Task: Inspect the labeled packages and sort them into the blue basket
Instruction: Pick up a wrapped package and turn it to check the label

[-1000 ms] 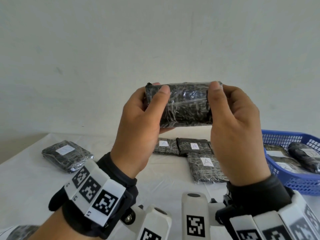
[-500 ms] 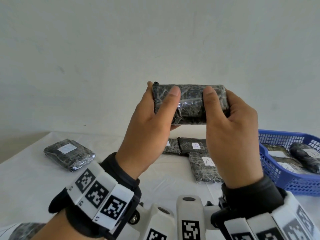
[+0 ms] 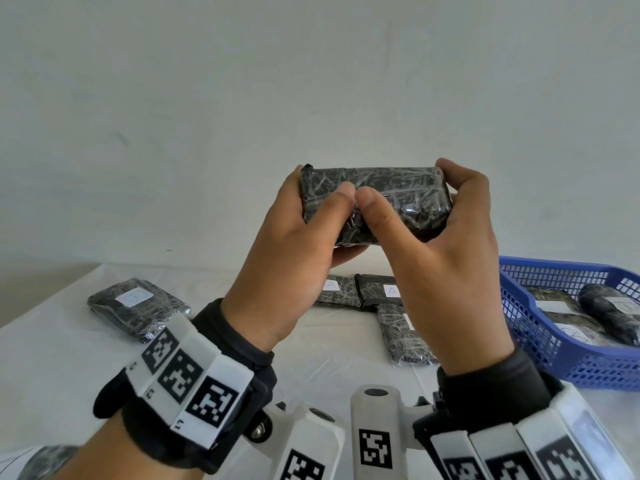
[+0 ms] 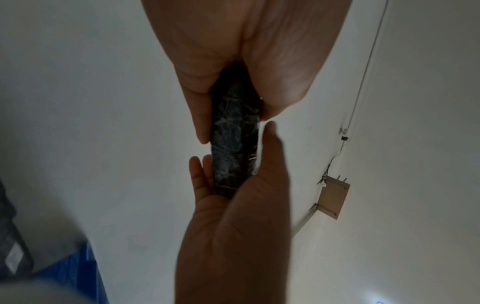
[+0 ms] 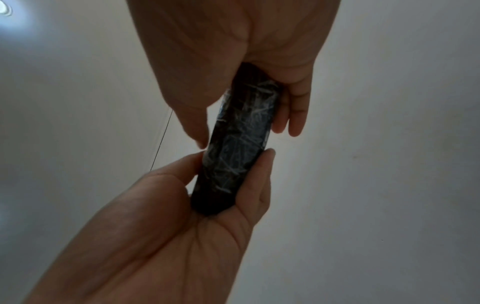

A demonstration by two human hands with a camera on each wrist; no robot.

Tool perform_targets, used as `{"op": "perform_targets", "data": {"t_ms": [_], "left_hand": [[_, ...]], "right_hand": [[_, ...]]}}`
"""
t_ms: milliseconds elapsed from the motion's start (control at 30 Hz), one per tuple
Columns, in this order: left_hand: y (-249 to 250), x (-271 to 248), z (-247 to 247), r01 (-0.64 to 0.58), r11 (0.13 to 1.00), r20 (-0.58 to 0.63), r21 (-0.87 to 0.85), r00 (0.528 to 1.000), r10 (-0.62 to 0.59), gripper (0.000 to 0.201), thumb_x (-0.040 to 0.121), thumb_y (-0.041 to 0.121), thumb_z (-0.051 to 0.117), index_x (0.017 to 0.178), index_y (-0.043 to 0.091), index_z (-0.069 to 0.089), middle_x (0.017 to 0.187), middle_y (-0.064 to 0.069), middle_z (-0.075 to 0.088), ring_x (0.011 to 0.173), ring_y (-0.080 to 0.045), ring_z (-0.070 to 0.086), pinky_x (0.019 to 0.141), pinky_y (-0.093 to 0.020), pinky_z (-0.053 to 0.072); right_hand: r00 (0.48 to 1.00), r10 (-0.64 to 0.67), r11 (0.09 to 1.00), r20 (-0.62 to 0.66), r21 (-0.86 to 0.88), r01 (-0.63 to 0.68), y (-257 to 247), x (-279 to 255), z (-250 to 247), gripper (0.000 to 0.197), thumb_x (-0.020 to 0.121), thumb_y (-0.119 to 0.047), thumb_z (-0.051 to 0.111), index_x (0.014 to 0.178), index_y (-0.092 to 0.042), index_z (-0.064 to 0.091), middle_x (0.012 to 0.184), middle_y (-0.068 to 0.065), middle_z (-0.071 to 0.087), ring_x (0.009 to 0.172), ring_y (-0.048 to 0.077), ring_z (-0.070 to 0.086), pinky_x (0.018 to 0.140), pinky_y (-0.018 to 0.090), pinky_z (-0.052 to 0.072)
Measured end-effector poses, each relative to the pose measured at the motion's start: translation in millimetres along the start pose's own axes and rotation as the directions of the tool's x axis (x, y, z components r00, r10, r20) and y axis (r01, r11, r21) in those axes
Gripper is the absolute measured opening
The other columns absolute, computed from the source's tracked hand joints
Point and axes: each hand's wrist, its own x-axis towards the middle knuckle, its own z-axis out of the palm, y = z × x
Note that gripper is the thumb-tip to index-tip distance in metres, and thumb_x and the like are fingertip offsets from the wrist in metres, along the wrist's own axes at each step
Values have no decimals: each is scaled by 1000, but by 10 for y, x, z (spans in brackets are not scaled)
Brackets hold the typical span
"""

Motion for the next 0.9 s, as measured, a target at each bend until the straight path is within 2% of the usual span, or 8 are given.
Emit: {"op": "perform_targets", "data": {"t_ms": [67, 133, 233, 367, 533, 700, 800, 900], "left_hand": [[-22, 5, 7, 25, 997, 2, -71, 1000, -25, 51, 102, 31, 61, 149, 20, 43, 115, -5, 74, 107, -17, 74, 92, -43, 62], [-51, 23, -8, 40, 989, 29, -145, 999, -36, 72, 95, 33, 64, 159, 32, 29, 120, -5, 73, 112, -18, 73, 93, -42, 61], [-43, 23, -10, 10, 985, 75, -171, 997, 3, 73, 99, 30, 62, 162, 29, 24, 128, -7, 70, 118, -19, 70, 97, -43, 59], [7, 35, -59, -10, 983, 126, -184, 991, 34, 43, 107, 29, 49, 142, 5, 48, 127, -9, 71, 119, -21, 69, 94, -40, 60], [60, 36, -94, -21, 980, 130, -196, 990, 48, 60, 97, 41, 51, 139, -2, 48, 127, -13, 71, 119, -24, 70, 91, -39, 60], [67, 45, -99, 37, 989, 111, -146, 994, -21, 59, 90, 50, 51, 121, 2, 67, 114, -10, 77, 109, -21, 75, 84, -33, 62], [27, 45, -94, 138, 984, 175, -117, 978, -117, 51, 88, 60, 48, 93, 20, 81, 106, -3, 79, 107, -16, 75, 93, -38, 61], [-5, 42, -69, 131, 979, 153, -158, 982, -107, 42, 87, 56, 53, 91, 25, 80, 100, 2, 76, 110, -13, 71, 108, -44, 53]], "right_hand": [[1000, 8, 1000, 2, -22, -8, -13, 6, -13, 83, 81, -60, 77, 146, -23, 43, 124, -10, 65, 116, 9, 65, 100, 32, 55], [1000, -4, 1000, -15, -3, 4, 4, 31, -27, 78, 84, -56, 76, 146, -20, 46, 117, -15, 65, 110, 0, 65, 95, 21, 53], [999, -3, 996, -45, 89, 7, 18, 75, -46, 69, 90, -46, 76, 147, -15, 52, 109, -17, 69, 101, -7, 67, 87, 10, 51], [1000, -8, 978, 10, 209, 6, 32, 106, -82, 65, 101, -44, 61, 155, -12, 47, 115, -14, 73, 112, 1, 69, 99, 27, 56], [990, 4, 962, 142, 269, -42, 110, 143, -101, 76, 95, -58, 56, 150, -6, 51, 125, 4, 74, 117, 17, 71, 98, 43, 60], [987, -3, 985, 158, 169, -25, 139, 128, -156, 70, 86, -76, 58, 135, -26, 57, 116, -7, 74, 112, 10, 70, 100, 40, 57], [987, -23, 988, 159, 157, -2, 138, 127, -201, 59, 92, -68, 53, 126, -21, 62, 83, -24, 70, 79, -4, 65, 78, 12, 49], [986, -28, 989, 163, 148, 3, 140, 124, -169, 49, 97, -58, 52, 110, -13, 67, 87, -7, 74, 79, 11, 68, 72, 19, 49]]}}
